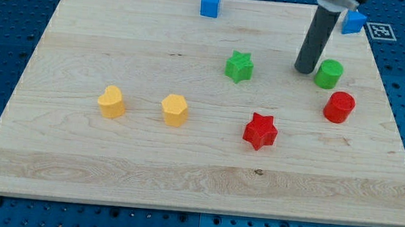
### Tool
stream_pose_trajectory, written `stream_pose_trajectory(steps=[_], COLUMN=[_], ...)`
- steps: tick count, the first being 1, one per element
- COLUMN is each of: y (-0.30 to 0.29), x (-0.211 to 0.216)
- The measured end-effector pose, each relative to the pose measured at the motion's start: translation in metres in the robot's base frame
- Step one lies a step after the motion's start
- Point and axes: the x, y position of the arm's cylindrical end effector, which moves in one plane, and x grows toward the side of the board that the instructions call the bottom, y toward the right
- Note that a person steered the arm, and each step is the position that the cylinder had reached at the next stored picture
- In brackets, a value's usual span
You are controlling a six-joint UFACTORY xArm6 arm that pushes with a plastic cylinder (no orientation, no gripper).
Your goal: Slide the green circle to the top right
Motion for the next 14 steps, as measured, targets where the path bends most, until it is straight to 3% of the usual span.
stream_pose_trajectory(steps=[2, 5, 8, 10, 13, 14], y=[0.03, 0.046, 0.087, 0.07, 0.067, 0.067], x=[0.03, -0.033, -0.017, -0.073, -0.091, -0.115])
